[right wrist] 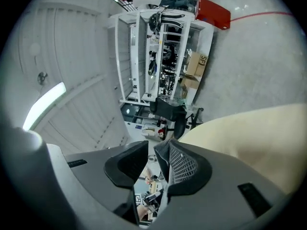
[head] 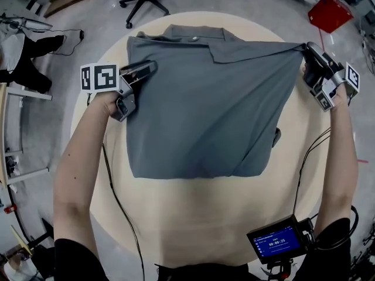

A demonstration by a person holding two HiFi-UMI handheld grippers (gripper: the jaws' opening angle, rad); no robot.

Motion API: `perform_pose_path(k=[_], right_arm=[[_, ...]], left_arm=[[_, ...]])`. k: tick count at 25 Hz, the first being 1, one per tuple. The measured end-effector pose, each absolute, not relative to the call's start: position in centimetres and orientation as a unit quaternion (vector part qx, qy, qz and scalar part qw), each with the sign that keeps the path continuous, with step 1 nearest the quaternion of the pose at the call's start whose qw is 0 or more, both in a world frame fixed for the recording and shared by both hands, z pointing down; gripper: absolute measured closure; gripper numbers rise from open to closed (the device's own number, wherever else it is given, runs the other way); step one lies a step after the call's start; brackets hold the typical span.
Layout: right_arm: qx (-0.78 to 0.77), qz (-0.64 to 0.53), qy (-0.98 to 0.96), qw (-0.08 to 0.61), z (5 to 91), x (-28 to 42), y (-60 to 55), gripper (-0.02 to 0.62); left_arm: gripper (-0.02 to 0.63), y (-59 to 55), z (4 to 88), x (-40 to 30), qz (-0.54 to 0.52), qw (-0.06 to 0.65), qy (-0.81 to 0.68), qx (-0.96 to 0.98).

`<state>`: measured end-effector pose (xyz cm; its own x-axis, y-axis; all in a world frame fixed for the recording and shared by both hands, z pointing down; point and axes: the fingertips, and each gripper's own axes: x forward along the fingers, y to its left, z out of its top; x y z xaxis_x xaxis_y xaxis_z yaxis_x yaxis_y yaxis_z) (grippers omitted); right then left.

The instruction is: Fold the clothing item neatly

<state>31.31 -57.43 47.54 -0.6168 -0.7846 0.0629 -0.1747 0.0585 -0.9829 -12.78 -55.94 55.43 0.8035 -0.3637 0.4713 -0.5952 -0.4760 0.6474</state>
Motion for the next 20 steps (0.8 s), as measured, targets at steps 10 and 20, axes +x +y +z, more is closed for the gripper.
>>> perform_pose_path(k=[10, 20], right_arm=[[-0.425, -0.435, 0.779, 0.151, 44.7, 32.1, -51.3, 0.480], [-0.400, -0.295, 0.863, 0.094, 34.9, 22.3, -38.4, 0.586]], left_arm=[[0.485, -55.6, 53.9, -13.5, 0.100, 0.369, -0.326, 0.865], [0.504, -40.2, 36.3, -12.5, -0.007, 0.162, -0.318, 0.934]])
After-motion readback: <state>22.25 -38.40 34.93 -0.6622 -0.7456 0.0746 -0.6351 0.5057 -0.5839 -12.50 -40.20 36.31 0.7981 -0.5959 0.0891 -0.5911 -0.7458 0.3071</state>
